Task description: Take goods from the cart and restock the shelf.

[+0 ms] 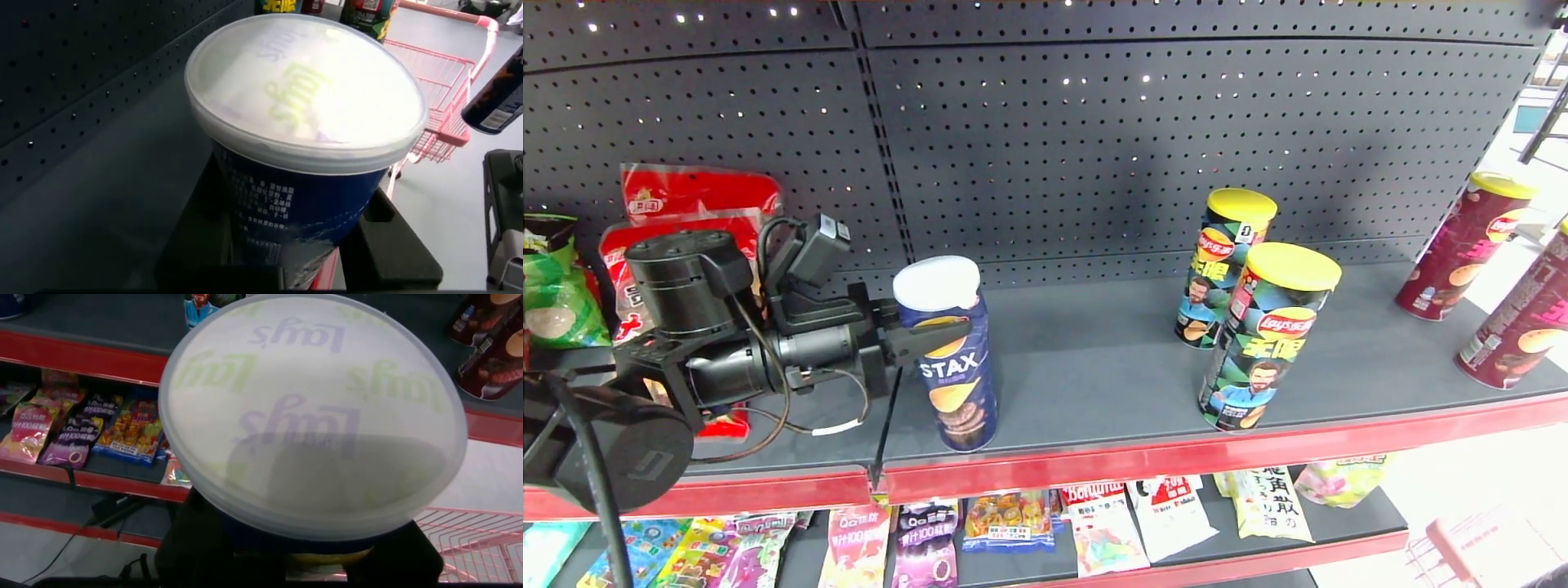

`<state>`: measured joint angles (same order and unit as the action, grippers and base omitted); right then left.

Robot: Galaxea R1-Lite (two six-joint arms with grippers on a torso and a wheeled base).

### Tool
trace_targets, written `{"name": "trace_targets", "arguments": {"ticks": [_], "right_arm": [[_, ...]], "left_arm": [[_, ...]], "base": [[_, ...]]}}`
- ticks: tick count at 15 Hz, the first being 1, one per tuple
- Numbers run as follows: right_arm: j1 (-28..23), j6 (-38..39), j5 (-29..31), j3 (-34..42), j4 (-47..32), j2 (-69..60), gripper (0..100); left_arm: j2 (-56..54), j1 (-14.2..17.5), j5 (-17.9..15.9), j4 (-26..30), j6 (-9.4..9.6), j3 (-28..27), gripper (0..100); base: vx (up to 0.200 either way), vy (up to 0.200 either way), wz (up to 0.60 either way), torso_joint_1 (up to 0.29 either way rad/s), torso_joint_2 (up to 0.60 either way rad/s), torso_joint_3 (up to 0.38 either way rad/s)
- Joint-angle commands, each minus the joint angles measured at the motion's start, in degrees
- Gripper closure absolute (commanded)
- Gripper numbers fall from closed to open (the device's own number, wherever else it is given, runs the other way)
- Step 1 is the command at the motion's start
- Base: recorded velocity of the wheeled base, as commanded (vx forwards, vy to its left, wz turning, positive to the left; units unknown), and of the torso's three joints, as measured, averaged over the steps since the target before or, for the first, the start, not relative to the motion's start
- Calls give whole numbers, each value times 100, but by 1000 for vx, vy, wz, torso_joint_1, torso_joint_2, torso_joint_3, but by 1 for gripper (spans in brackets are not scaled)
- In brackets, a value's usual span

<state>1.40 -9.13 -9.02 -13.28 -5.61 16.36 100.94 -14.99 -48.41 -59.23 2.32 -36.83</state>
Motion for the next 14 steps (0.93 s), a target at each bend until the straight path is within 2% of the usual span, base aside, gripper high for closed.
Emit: {"name": "trace_targets", "arguments": {"ticks": [1, 12, 13, 14], "right_arm": [[0, -1, -3, 18, -2, -1, 100], [0, -1, -3, 9, -2, -1, 100], [0, -1, -3, 9, -2, -1, 100], [0, -1, -3, 18, -2, 8, 100]], "left_arm": [[-74, -12, -2, -9, -12, 9, 100], [-101, -21, -2, -97, 50, 237, 100], [-101, -30, 7, -97, 50, 264, 0], [-109, -39, -2, -106, 41, 281, 0]], "base": [[0, 0, 0, 0, 0, 0], [0, 0, 0, 0, 0, 0], [0, 0, 0, 0, 0, 0], [0, 0, 0, 0, 0, 0]]}}
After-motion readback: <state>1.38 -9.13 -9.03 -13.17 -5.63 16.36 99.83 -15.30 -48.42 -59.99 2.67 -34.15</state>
